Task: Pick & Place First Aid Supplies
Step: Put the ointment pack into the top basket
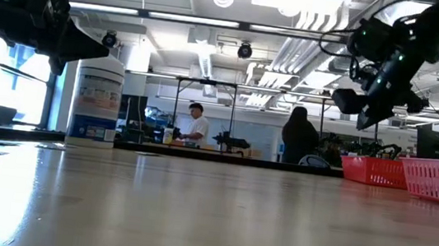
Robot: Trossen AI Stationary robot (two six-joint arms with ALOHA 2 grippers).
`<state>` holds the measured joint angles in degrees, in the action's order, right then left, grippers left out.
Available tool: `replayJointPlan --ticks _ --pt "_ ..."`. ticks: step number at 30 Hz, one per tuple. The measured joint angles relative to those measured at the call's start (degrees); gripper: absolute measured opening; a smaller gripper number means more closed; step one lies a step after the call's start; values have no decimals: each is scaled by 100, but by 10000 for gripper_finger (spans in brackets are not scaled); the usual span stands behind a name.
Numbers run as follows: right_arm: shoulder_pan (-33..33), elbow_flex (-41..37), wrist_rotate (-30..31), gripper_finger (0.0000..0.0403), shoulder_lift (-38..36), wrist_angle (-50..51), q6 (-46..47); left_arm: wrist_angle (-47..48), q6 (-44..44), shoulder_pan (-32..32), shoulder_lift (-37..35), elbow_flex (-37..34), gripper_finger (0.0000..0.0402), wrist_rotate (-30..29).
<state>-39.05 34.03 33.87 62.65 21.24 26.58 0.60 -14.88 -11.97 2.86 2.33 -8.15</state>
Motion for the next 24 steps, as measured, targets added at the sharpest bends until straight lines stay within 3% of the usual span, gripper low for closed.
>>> replayJointPlan --ticks 5,13,24 --pt "-585 -497 -221 0 0 -1041 -71 0 -1 -2 1 0 1 1" --pt "-657 -1291 -46 0 0 -2251 -260 0 1 0 1 0 1 1" --pt "-671 -1336 -28 33 506 -2190 -1277 0 0 -1 0 -1 1 0"
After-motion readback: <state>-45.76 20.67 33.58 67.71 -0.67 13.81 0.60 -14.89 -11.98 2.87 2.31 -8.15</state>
